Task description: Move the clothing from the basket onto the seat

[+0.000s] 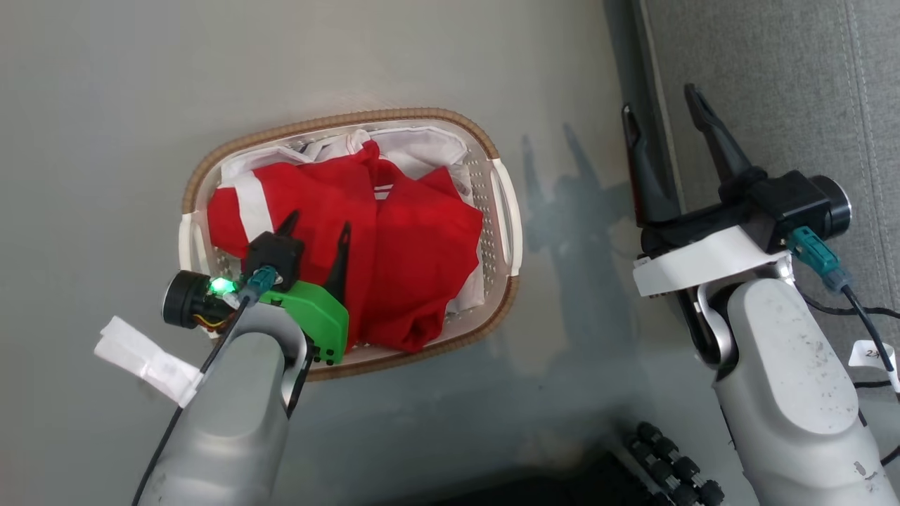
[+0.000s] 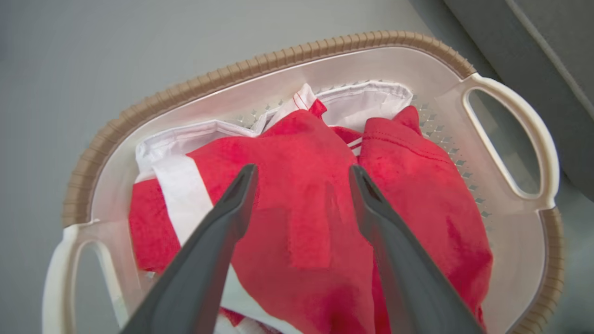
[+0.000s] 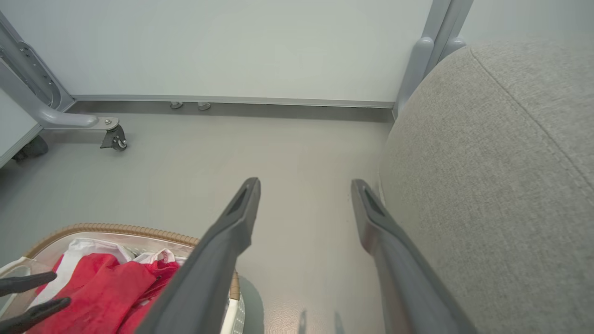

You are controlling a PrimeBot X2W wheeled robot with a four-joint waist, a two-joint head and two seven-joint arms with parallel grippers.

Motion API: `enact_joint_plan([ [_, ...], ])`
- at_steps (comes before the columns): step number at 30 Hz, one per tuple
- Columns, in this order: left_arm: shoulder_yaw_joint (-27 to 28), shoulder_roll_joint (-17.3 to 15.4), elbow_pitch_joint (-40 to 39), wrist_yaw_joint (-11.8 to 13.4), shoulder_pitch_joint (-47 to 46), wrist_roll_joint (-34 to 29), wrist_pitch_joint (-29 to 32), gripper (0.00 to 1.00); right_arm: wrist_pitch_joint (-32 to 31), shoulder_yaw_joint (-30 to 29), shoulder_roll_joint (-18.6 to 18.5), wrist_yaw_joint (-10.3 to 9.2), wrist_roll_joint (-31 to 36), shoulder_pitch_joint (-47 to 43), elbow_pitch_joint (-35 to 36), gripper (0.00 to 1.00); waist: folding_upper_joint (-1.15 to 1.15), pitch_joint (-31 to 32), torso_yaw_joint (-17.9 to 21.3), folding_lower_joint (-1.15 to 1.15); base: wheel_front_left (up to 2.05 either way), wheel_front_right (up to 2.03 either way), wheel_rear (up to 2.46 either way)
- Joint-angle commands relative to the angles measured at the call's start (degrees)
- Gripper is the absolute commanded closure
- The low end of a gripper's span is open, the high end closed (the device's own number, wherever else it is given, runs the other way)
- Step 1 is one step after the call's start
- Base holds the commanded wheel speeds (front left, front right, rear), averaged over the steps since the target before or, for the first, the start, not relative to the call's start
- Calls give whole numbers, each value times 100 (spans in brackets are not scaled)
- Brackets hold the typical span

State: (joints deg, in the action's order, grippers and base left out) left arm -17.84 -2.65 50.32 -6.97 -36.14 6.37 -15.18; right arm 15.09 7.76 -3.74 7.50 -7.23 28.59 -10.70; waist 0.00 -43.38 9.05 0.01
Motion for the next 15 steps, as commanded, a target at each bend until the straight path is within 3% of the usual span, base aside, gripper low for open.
enact_joint_plan([
  [1,-16,-43,202,58,-202,-54,3,0,12,34,8,-3,-39,94,20,0,0,-296,210,-1,0,0,0],
  [15,-170,-46,1989,691,-1159,-156,55,0,12,285,40,-3,-103,146,17,0,0,-702,376,-1,0,0,0],
])
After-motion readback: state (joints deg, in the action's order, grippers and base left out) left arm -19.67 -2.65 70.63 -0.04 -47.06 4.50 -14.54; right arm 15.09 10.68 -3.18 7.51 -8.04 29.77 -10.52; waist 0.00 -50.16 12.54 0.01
